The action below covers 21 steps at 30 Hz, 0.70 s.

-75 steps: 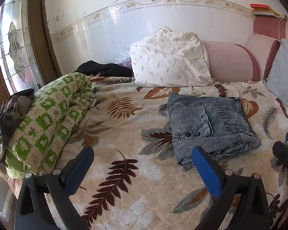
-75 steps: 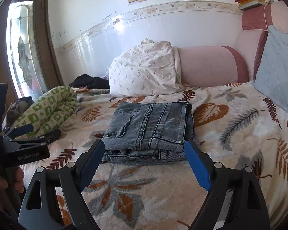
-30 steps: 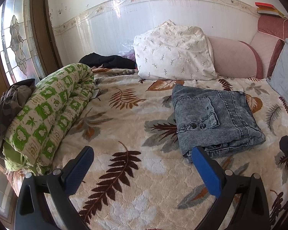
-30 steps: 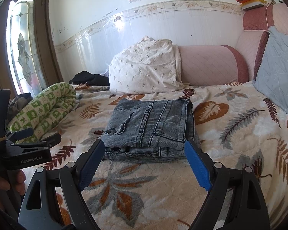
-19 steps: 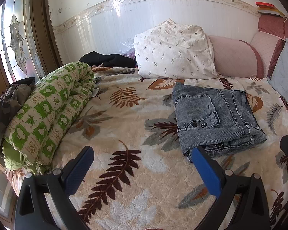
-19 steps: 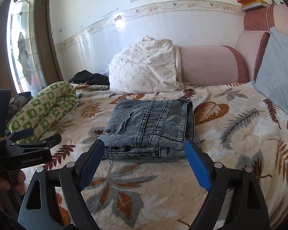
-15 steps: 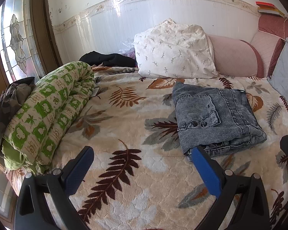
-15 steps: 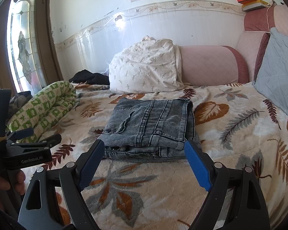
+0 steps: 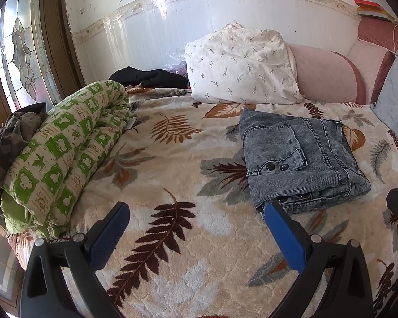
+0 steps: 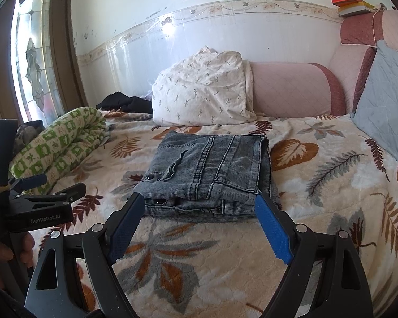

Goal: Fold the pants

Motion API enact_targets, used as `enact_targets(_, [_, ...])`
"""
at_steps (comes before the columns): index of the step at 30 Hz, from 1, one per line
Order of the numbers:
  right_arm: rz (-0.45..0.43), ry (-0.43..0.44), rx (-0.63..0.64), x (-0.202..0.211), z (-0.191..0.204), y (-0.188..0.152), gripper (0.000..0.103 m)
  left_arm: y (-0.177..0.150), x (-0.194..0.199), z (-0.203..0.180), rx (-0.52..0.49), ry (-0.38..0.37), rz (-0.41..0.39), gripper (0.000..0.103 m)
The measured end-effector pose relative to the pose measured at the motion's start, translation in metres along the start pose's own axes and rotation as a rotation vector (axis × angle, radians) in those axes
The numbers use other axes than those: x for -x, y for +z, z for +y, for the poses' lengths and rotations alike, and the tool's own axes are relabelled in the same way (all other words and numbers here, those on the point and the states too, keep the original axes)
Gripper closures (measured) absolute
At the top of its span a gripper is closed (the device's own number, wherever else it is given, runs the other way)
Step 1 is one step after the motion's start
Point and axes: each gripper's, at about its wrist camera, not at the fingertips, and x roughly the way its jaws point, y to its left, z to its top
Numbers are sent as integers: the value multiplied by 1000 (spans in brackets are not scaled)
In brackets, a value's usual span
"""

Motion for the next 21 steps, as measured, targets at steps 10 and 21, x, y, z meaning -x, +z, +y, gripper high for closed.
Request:
enact_targets(10, [9, 3, 11, -2, 2, -1, 18, 0, 0, 0, 0, 2, 1, 0])
enact_targets(21, [16, 5, 21, -4, 5, -2, 18, -1, -1, 0, -2, 0, 4, 0])
